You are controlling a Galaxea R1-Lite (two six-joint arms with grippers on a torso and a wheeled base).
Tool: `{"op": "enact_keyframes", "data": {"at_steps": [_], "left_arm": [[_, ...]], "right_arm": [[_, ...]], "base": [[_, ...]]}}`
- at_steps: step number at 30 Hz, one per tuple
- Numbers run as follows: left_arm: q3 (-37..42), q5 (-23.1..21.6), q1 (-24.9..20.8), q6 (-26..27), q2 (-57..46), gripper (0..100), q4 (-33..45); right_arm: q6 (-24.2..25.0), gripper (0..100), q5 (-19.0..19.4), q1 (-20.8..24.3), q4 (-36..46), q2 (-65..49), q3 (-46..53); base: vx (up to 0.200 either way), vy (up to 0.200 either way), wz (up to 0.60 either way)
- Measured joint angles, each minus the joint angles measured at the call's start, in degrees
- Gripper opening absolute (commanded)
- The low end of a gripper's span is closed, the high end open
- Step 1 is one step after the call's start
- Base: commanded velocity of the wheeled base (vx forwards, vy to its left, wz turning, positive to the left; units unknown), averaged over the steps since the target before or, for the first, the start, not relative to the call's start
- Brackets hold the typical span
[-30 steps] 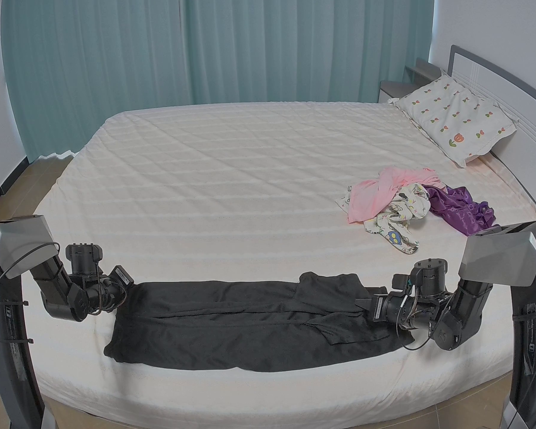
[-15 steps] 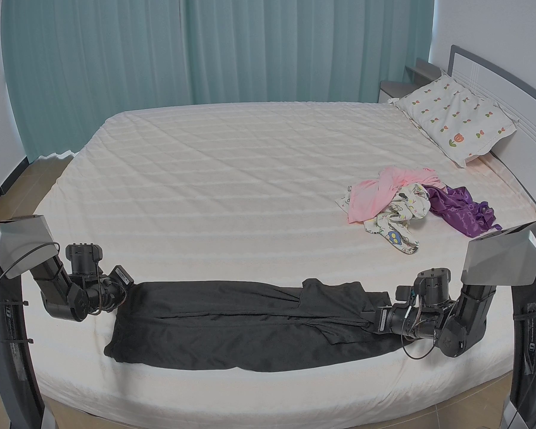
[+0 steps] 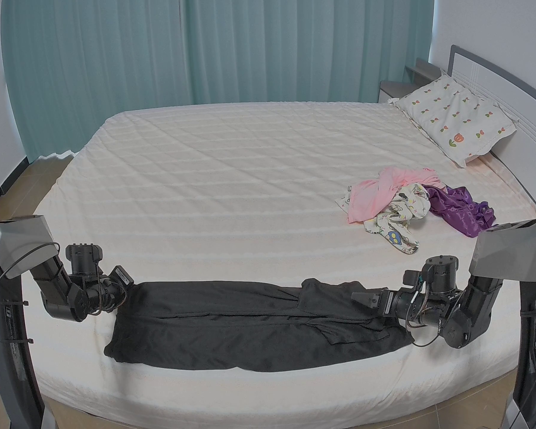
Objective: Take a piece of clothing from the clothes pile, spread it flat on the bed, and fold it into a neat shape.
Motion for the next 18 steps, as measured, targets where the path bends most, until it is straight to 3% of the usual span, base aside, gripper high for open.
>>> {"op": "enact_keyframes", "data": {"at_steps": [10, 18], "left_arm": [[-0.02, -0.02, 0.0, 0.0, 0.0, 0, 0.0], [-0.13, -0.02, 0.0, 0.0, 0.0, 0, 0.0]], "right_arm": [[7.3, 100, 0.07, -1.55, 0.88, -0.96, -4.86], [7.83, 100, -0.09, -2.78, 2.33, -0.01, -5.39]], "base": [[0.0, 0.0, 0.0], [0.0, 0.0, 0.0]]}}
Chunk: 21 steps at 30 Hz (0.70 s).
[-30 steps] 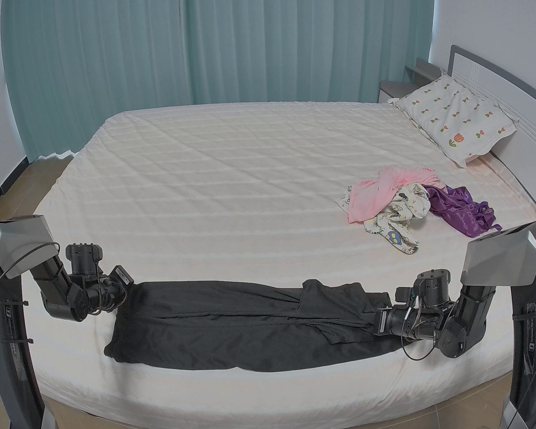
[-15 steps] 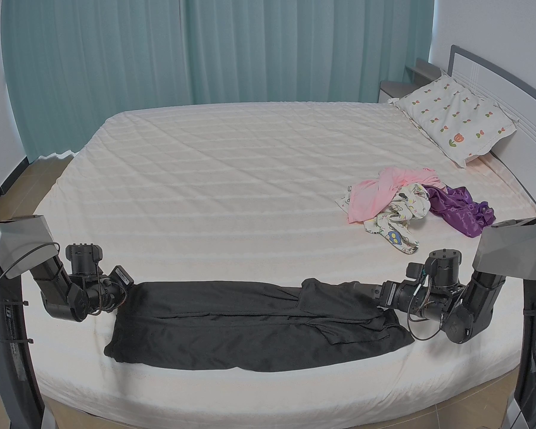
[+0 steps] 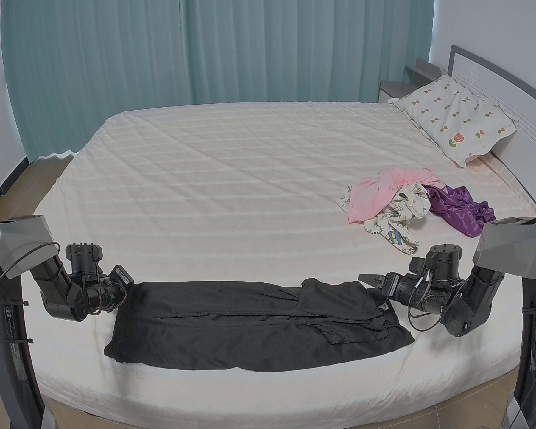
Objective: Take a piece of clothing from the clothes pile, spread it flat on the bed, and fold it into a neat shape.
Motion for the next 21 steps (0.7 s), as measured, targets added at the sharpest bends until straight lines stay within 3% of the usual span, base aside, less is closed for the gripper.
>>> {"op": "enact_keyframes", "data": {"at_steps": [11, 20, 21], "left_arm": [[-0.04, 0.0, 0.0, 0.0, 0.0, 0, 0.0], [-0.04, 0.0, 0.0, 0.0, 0.0, 0, 0.0], [-0.04, 0.0, 0.0, 0.0, 0.0, 0, 0.0]], "right_arm": [[0.27, 100, 0.71, -2.04, 0.27, -1.95, 4.82], [0.62, 100, 2.05, -1.72, 1.73, 0.48, 1.87], [0.62, 0, 2.05, -1.72, 2.85, 0.8, 1.27]], "base": [[0.0, 0.0, 0.0], [0.0, 0.0, 0.0], [0.0, 0.0, 0.0]]}}
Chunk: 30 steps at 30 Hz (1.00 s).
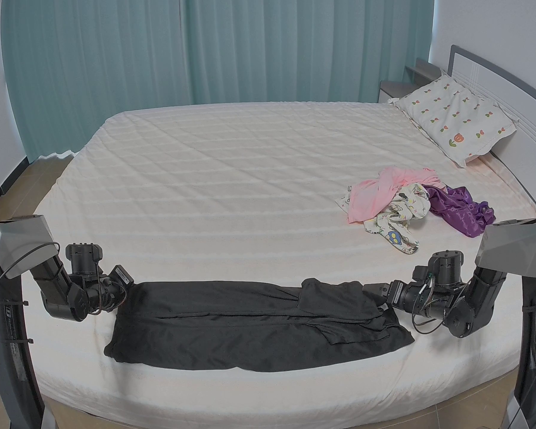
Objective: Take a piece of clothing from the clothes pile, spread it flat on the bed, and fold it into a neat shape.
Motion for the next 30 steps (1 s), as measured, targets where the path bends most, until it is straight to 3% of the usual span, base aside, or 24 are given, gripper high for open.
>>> {"op": "enact_keyframes", "data": {"at_steps": [6, 20, 30], "left_arm": [[0.09, 0.0, 0.0, -0.04, 0.0, 0, 0.0], [0.23, 1.32, 0.52, -2.61, -0.07, 0, -0.32], [0.65, 3.34, 0.99, -2.63, -0.11, 0, -0.54]], "right_arm": [[0.28, 0, 0.0, -0.44, 1.78, 1.16, -3.6], [8.07, 0, -0.54, -3.11, 1.45, 2.46, -7.25], [8.77, 0, -0.65, -4.05, 0.79, 3.41, -7.36]], "base": [[0.0, 0.0, 0.0], [0.0, 0.0, 0.0], [0.0, 0.0, 0.0]]}}
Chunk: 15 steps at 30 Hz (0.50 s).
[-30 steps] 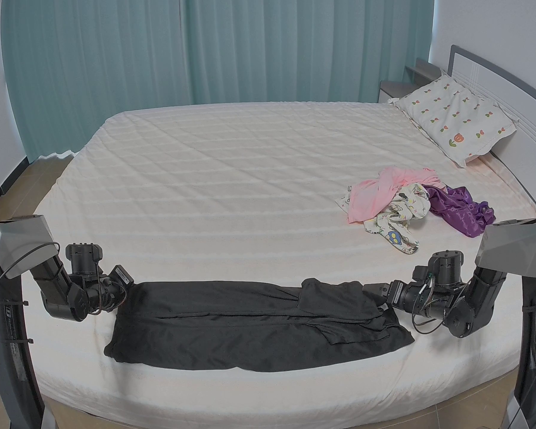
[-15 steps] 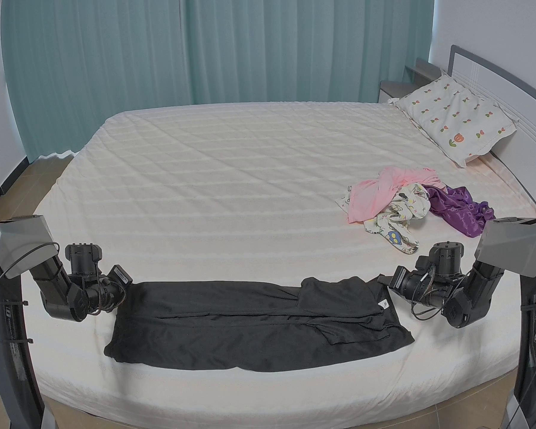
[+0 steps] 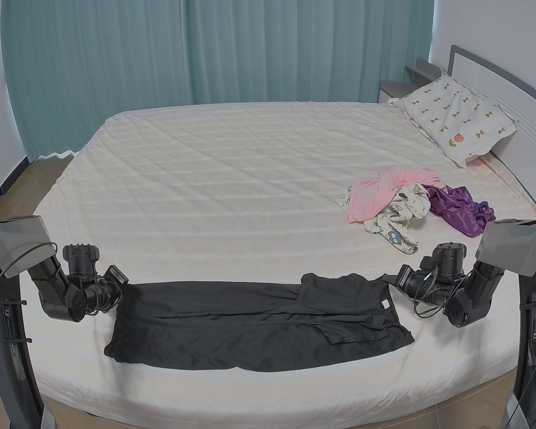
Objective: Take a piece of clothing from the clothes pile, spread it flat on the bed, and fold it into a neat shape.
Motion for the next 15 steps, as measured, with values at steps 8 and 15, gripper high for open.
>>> {"op": "enact_keyframes", "data": {"at_steps": [8, 15], "left_arm": [[0.41, 0.0, 0.01, 0.11, -0.02, 0, -0.26], [0.41, 0.0, 0.0, 0.24, -0.07, 100, -0.33]], "right_arm": [[0.02, 100, -0.15, 0.02, -2.08, 1.05, 0.46], [0.09, 100, -0.23, 0.24, -3.56, 1.19, 0.72]], "base": [[0.0, 0.0, 0.0], [0.0, 0.0, 0.0]]}}
